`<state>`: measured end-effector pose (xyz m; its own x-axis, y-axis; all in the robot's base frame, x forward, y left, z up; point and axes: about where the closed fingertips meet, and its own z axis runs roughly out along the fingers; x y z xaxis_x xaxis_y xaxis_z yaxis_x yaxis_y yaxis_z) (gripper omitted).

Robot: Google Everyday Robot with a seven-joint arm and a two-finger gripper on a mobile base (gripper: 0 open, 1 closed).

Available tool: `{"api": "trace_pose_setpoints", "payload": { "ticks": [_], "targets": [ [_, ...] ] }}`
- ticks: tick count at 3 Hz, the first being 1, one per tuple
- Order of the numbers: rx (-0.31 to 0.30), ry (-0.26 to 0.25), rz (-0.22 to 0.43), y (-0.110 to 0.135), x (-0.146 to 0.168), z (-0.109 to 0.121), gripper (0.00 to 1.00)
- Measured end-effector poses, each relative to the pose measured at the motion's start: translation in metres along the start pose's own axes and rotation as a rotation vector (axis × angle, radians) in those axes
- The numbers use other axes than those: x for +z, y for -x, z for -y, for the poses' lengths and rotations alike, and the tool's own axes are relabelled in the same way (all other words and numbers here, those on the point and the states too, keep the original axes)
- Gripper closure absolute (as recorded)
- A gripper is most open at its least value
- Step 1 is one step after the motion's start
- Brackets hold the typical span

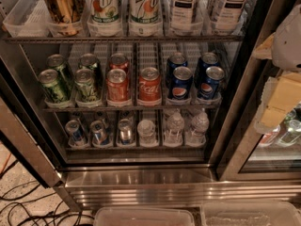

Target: Pick coke can from middle shelf of fridge

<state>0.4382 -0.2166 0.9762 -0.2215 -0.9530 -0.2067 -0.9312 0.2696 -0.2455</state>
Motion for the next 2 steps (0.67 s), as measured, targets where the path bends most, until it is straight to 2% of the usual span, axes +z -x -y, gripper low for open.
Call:
{"api": "trace_pose_setpoints", "payload": {
  "ticks": [1, 2],
  "targets": [
    [0.000, 0.000, 0.000, 0.000, 0.000, 0.000, 0.00],
    [-0.003, 0.003, -0.039, 0.011, 0.012, -0.007, 0.00]
  ]
}}
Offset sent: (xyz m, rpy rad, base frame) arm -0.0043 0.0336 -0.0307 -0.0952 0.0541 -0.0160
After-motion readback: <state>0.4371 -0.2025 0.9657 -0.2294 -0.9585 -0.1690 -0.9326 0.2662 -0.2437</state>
